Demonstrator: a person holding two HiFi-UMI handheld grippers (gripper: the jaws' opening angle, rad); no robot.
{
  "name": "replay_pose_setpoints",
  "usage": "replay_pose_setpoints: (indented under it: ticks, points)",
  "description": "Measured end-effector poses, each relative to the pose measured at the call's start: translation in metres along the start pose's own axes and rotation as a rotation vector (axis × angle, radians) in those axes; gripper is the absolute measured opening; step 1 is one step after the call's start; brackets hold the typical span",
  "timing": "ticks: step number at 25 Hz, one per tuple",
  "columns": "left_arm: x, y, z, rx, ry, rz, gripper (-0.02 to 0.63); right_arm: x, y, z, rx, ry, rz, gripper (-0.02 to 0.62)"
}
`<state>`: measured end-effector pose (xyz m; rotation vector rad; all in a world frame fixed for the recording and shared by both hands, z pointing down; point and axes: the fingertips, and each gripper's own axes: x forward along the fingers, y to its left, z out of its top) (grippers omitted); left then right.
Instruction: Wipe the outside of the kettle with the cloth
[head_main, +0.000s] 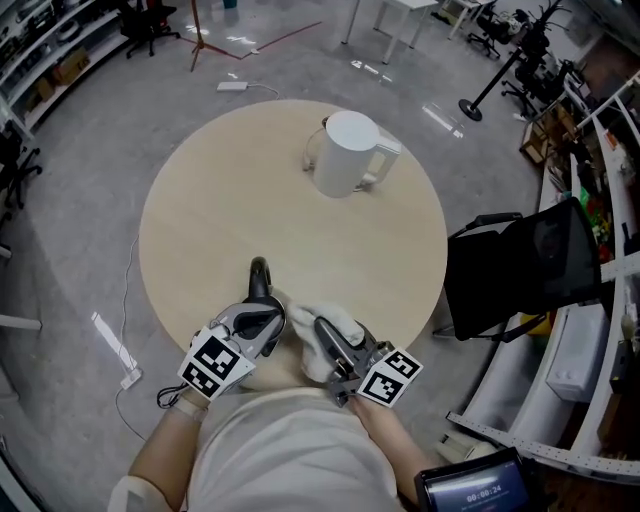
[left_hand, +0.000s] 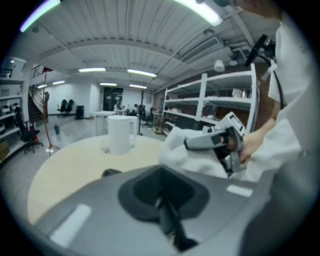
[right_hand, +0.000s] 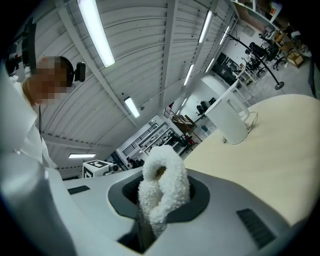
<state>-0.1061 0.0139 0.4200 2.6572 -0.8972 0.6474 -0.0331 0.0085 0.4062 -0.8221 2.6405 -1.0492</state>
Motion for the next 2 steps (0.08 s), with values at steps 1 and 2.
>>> replay_pose_setpoints:
  ticks: [1,2]
  points:
    - [0.0013,-0.0005,0.0005,0.017,0.008,0.003,-0.003,-0.0009,-0.0016,0.0004,0.006,-0.001,-0.006,0.074]
    - [0.0027,-0.0012,0.0009,0.034,0.017,0.006,-0.003,-0.0019,-0.0033,0.0009,0.012,-0.003,-0.011,0.074]
